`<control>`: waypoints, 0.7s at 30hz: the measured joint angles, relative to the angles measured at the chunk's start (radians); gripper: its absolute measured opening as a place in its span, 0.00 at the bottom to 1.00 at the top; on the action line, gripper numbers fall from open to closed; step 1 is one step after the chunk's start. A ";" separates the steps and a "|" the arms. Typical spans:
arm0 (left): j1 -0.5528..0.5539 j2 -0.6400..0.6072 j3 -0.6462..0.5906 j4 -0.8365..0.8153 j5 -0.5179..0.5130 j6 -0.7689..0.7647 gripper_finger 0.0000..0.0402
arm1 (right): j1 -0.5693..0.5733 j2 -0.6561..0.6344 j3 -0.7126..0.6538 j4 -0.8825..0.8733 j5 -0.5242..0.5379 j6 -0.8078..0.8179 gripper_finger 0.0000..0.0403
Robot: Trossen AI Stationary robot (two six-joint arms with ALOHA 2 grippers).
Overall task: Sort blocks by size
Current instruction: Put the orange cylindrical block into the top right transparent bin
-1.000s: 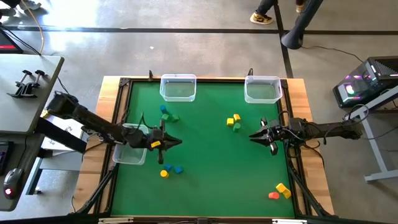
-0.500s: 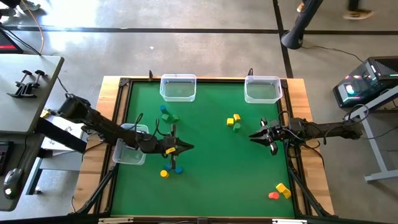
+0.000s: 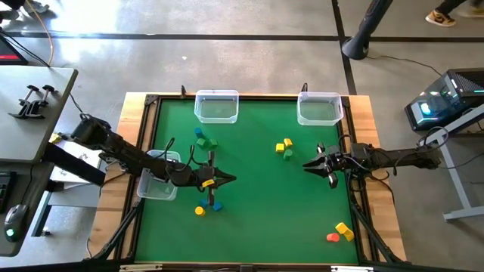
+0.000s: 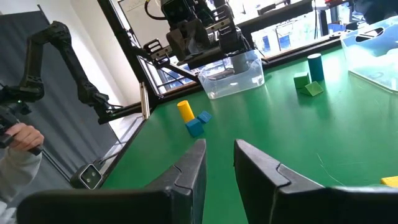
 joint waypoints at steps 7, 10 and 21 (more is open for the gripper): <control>0.000 0.000 0.000 -0.001 -0.009 0.029 0.00 | 0.000 0.000 0.000 0.000 0.000 0.000 0.19; 0.000 0.000 0.000 -0.002 -0.009 0.043 0.00 | 0.000 0.000 0.000 0.000 0.000 0.000 0.19; 0.000 0.000 0.000 -0.001 -0.009 0.045 0.00 | 0.000 0.000 0.000 0.000 0.000 0.000 0.19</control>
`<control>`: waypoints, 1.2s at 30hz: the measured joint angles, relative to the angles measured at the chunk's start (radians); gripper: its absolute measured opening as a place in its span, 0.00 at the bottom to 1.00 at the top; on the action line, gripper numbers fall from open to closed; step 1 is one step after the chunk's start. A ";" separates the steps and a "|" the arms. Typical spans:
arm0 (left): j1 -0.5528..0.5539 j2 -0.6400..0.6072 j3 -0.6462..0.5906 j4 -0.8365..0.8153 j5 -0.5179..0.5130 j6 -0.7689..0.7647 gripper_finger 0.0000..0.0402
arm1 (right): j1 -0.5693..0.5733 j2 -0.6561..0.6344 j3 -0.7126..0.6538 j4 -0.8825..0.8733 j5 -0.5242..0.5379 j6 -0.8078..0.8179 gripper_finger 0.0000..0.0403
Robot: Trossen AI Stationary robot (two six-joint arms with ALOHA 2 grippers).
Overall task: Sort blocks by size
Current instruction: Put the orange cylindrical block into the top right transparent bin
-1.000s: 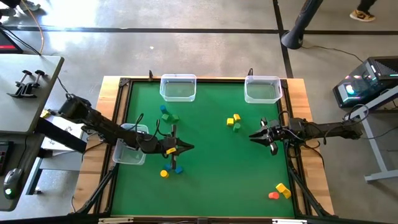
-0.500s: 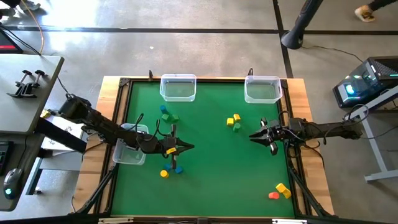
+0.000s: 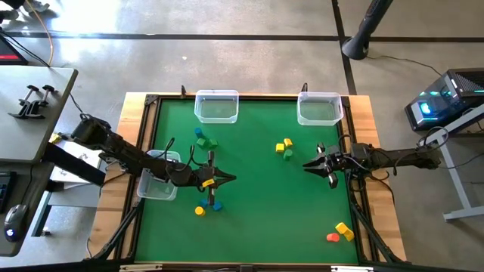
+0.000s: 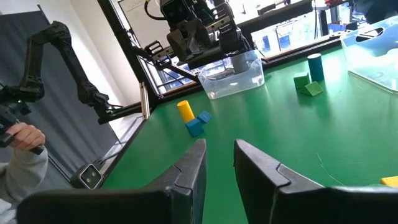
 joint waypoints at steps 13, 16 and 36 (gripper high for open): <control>-0.001 0.000 0.000 0.002 0.000 0.000 0.00 | 0.000 0.001 -0.001 0.231 0.027 0.100 0.19; -0.001 0.000 0.000 0.006 0.000 -0.001 0.00 | 0.015 0.001 -0.001 0.331 -0.043 0.091 0.19; -0.001 0.000 0.000 0.006 -0.035 -0.044 0.00 | 0.276 0.164 0.048 0.410 0.053 -0.171 0.19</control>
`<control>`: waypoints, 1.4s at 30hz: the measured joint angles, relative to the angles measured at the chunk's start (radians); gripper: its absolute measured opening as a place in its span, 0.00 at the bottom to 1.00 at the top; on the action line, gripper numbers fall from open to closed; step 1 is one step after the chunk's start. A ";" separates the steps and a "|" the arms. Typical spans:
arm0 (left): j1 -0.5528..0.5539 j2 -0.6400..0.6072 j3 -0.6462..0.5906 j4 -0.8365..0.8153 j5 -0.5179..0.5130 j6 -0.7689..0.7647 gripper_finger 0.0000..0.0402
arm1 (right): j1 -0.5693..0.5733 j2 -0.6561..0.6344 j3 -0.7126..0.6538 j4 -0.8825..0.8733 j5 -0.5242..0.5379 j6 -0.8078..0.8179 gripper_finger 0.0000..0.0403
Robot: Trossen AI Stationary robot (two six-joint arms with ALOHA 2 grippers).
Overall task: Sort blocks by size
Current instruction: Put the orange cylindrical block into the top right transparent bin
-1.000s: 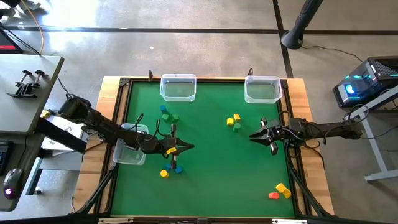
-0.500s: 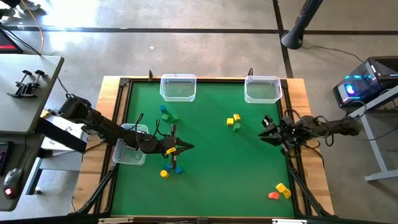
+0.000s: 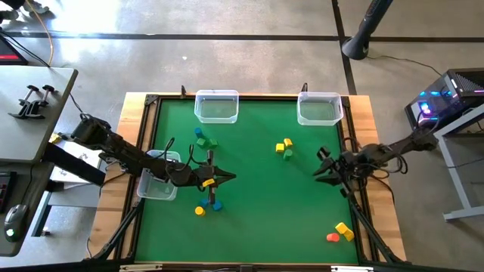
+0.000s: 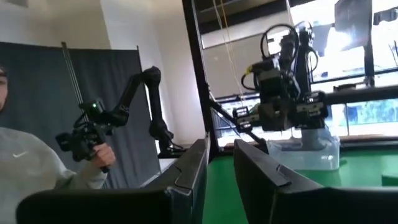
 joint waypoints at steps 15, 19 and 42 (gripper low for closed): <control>0.000 0.000 0.000 -0.002 -0.001 0.007 0.00 | 0.001 0.317 0.238 -0.227 0.140 -0.109 0.20; 0.000 0.000 0.000 -0.002 -0.001 0.007 0.00 | 0.001 0.401 0.390 -0.459 0.140 -0.100 0.20; 0.000 0.000 0.000 -0.003 -0.001 0.007 0.00 | 0.201 0.837 0.938 -1.389 0.145 0.331 0.37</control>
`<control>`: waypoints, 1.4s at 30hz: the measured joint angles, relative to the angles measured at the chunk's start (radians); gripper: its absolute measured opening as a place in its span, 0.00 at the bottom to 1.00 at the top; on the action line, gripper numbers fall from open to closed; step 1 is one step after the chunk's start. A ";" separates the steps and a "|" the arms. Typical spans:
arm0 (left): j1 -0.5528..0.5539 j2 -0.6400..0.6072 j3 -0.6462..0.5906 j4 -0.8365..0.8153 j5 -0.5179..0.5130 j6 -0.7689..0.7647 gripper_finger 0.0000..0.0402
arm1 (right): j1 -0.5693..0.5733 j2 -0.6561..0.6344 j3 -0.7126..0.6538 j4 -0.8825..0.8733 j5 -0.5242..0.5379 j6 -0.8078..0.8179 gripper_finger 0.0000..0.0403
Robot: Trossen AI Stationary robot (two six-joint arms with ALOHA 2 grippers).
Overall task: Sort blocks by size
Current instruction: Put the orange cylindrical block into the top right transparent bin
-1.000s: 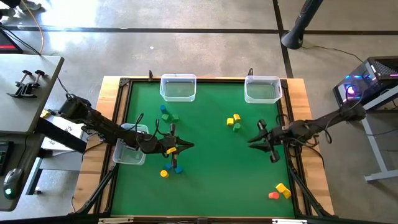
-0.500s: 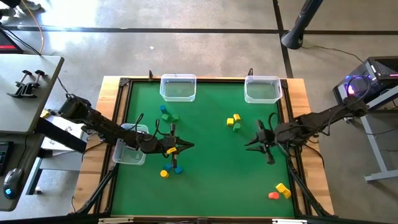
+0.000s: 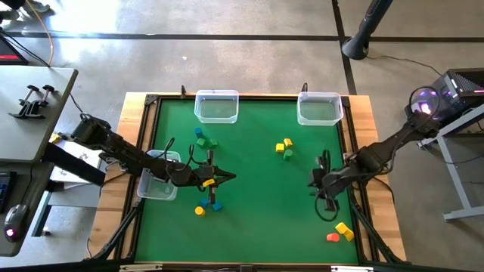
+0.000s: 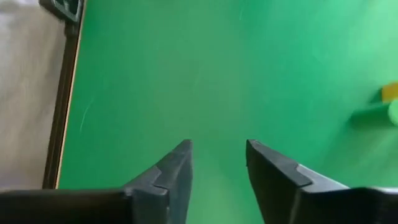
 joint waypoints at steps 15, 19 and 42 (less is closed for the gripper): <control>0.000 0.000 0.000 0.003 0.000 0.003 0.00 | 0.126 0.060 0.051 -0.110 -0.198 0.318 0.47; 0.000 0.000 0.000 0.004 0.000 0.010 0.00 | 0.210 0.083 0.051 -0.080 -0.188 0.369 0.47; 0.019 0.000 -0.001 0.064 -0.002 0.018 0.00 | 0.507 0.252 0.051 -0.062 -0.111 0.773 0.45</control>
